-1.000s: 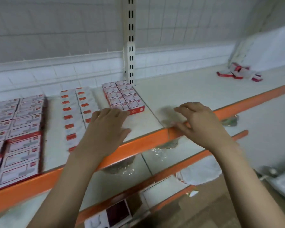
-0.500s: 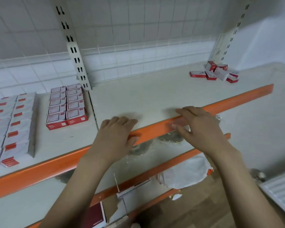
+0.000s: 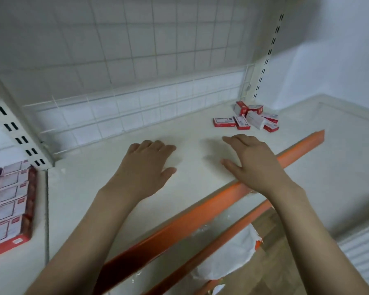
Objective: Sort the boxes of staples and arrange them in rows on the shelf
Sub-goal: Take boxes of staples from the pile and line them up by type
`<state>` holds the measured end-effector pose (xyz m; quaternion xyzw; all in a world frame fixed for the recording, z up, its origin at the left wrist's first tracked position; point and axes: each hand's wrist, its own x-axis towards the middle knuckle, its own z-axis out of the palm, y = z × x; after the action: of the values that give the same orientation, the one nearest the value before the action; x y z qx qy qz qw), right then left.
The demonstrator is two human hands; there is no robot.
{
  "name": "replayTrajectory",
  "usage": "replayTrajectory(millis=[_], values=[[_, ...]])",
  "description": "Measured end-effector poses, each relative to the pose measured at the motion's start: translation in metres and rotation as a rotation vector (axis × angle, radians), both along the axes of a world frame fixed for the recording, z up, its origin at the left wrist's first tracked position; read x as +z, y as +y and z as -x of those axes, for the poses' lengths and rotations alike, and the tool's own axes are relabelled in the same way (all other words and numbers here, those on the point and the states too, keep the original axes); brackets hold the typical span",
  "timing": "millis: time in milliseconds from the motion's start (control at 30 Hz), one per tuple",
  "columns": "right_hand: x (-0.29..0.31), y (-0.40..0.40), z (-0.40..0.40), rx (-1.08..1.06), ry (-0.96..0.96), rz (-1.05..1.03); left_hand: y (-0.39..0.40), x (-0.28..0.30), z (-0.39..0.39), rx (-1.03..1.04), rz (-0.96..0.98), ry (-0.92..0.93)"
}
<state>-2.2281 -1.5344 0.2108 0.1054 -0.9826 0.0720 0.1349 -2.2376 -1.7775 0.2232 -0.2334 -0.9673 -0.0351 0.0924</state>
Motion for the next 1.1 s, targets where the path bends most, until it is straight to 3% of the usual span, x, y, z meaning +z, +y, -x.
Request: replayTrajectory(millis=[633,933,1100], values=[[-0.005,0.134,0.072,-0.064,-0.029,-0.061,0.161,-0.019,0.161,-0.101,0.010,-0.185],[-0.013,0.199,0.082,-0.043,-0.053,-0.072,0.223,-0.045,0.228,-0.035,0.056,-0.283],[-0.016,0.205,0.100,0.031,-0.048,-0.045,0.223,-0.044,0.233,-0.058,0.083,-0.185]])
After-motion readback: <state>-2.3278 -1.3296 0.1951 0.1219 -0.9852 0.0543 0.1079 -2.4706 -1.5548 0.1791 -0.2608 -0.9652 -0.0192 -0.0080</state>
